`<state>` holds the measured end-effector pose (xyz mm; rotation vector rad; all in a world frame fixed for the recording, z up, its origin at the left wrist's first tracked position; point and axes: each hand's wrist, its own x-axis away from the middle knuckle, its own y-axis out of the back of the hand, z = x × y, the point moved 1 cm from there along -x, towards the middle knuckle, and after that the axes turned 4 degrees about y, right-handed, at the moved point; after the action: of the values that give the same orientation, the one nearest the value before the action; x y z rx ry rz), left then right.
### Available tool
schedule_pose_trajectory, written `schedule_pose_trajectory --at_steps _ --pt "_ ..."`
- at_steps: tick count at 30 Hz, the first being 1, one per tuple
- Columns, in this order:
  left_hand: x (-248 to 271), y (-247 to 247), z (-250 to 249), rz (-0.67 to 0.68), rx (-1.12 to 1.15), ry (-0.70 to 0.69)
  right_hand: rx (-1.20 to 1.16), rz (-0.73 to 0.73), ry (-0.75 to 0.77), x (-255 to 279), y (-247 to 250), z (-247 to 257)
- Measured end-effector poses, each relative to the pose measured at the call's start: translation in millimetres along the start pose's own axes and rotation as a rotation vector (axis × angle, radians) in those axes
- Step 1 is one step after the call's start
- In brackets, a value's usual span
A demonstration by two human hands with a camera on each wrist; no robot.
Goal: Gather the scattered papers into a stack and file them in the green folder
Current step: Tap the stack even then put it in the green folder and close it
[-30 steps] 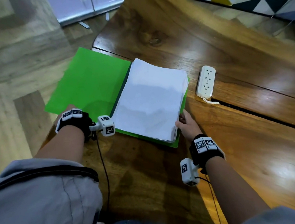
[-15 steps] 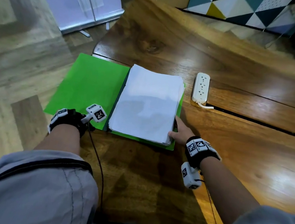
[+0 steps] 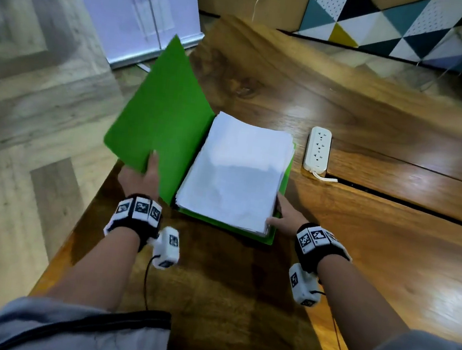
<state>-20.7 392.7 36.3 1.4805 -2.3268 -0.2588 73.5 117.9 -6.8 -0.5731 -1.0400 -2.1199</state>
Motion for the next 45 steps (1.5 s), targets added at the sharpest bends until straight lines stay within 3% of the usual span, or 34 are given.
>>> schedule_pose_trajectory --at_steps 5,7,10,14,20,22,23,24,26,27,28,30,34,40,43,45 --pt "26.5 -14.3 11.4 0.36 -0.456 -0.785 -0.022 0.005 -0.015 1.7 0.9 -8.0" --pt "31.7 -27.6 11.7 0.501 -0.577 -0.987 -0.083 -0.006 -0.018 0.5 2.1 -10.8" --pt "28.4 -47.1 15.2 0.63 -0.77 -1.166 -0.156 -0.032 0.017 -9.8 -0.3 -22.0" --pt "33.6 -51.8 20.4 0.754 -1.035 -1.156 -0.267 -0.069 0.03 -22.3 -3.6 -30.9" --pt "42.1 -52.1 34.3 0.818 -1.035 -1.355 -0.322 -0.217 0.021 -14.2 14.6 -12.0" --pt "31.0 -57.7 25.9 0.754 -0.978 -1.311 -0.366 -0.249 0.046 -18.5 18.6 -11.2" --pt "24.1 -63.1 18.1 0.678 -0.965 -1.189 -0.403 -0.248 0.054 -18.6 19.9 -10.5" --pt "15.5 -70.8 9.1 0.565 -0.944 -1.026 -0.432 -0.237 0.07 -20.5 21.8 -10.3" --pt "-15.5 -88.1 -3.3 0.374 -0.853 -0.512 -0.436 -0.216 0.071 -24.7 25.0 -7.7" --pt "-32.9 -97.0 -7.7 0.342 -0.812 -0.252 -0.436 -0.202 0.06 -27.6 26.4 -5.4" --pt "-48.3 -104.3 -7.5 0.368 -0.771 -0.056 -0.433 -0.191 0.054 -31.9 25.9 -4.6" --pt "-65.5 -117.3 -5.7 0.522 -0.762 0.132 -0.428 -0.158 0.031 -40.5 24.8 -3.7" --pt "-68.8 -131.3 1.9 0.492 -0.676 0.168 -0.473 -0.14 -0.007 -51.8 19.6 -3.7" --pt "-67.3 -137.9 7.4 0.488 -0.628 0.205 -0.798 -0.25 0.021 -64.2 6.4 -20.4" --pt "-62.2 -138.5 7.5 0.46 -0.639 0.181 -0.757 -0.256 0.051 -60.0 6.8 -16.5" --pt "-55.5 -139.6 5.1 0.425 -0.611 0.18 -0.561 -0.269 0.042 -50.1 8.9 -9.0"
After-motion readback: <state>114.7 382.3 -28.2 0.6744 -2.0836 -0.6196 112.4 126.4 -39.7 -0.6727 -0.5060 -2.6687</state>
